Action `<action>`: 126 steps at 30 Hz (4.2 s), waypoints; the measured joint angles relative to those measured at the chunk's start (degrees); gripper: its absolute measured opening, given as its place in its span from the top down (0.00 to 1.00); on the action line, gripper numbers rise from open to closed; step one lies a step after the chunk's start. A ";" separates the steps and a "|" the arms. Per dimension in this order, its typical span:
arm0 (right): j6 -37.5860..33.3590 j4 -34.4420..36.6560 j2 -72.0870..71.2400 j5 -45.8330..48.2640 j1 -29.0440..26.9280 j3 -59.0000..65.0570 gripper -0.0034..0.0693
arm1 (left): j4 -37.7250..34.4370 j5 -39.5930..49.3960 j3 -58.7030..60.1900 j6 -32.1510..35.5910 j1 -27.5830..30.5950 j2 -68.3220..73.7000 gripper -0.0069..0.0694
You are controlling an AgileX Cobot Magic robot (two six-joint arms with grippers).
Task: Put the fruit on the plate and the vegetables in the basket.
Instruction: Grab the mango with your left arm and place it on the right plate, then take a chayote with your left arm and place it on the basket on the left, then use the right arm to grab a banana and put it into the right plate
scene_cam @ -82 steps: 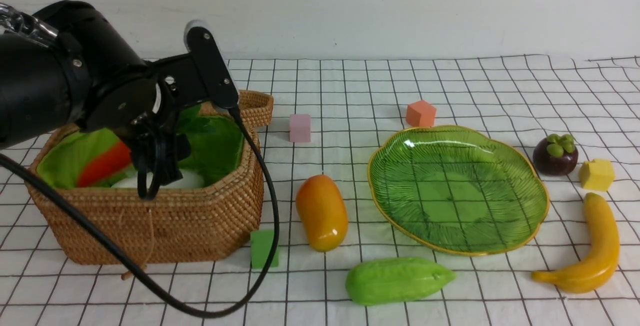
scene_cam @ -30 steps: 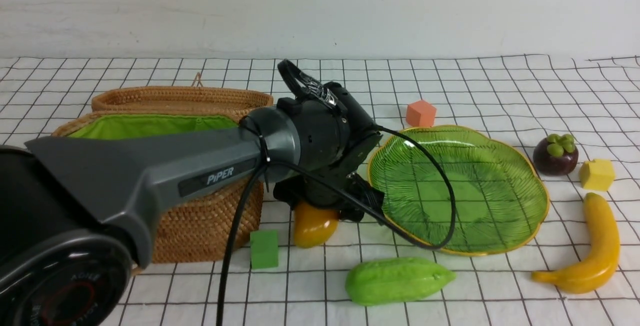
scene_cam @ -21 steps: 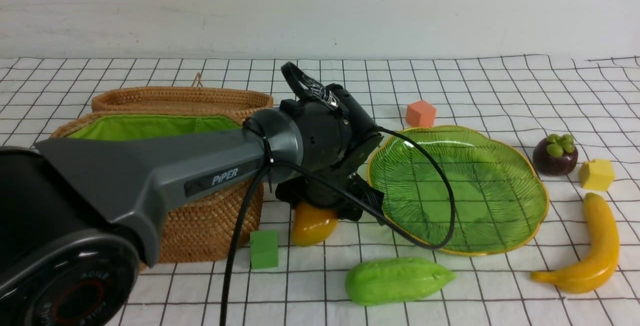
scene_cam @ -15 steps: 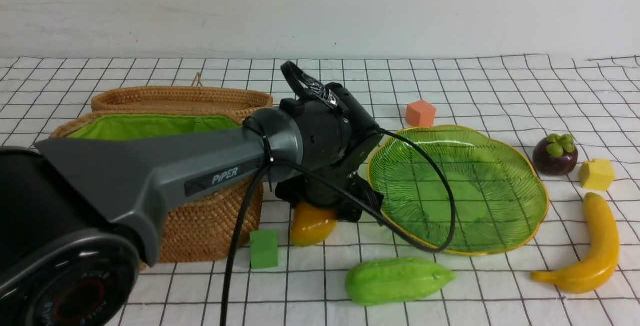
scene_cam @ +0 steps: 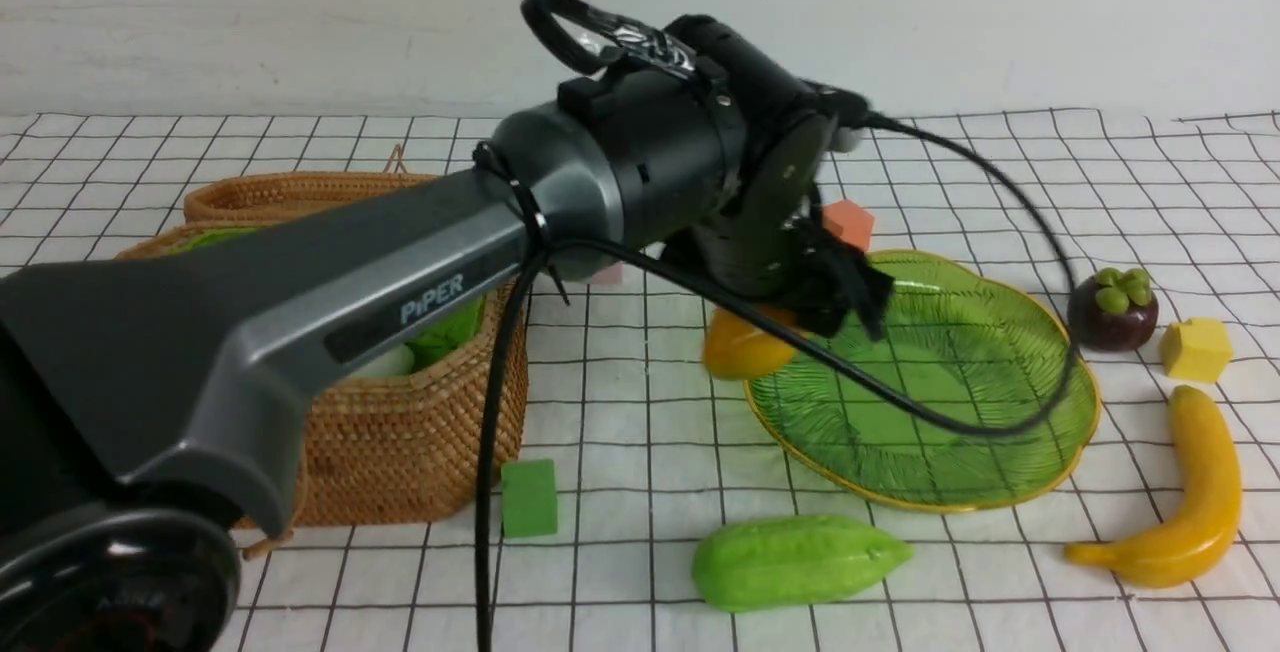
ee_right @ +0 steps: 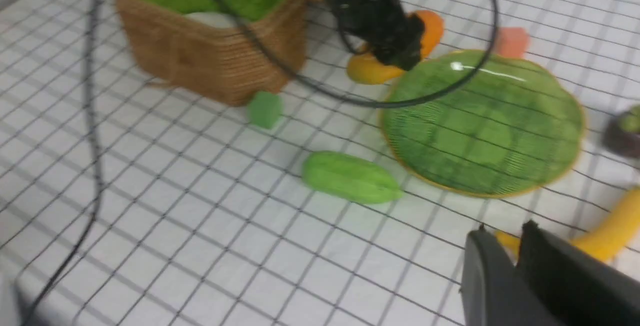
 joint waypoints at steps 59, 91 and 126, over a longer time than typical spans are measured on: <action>3.58 -2.18 0.00 0.06 0.00 0.00 0.76 | -10.81 7.76 18.53 46.17 -2.37 1.62 0.38; -14.40 14.20 0.00 -5.47 0.00 0.00 0.75 | -0.26 24.21 19.84 57.67 28.83 -23.84 0.38; 11.00 -12.51 36.20 -7.18 -2.71 0.39 0.70 | -12.61 10.17 46.84 17.56 -0.81 -62.76 0.93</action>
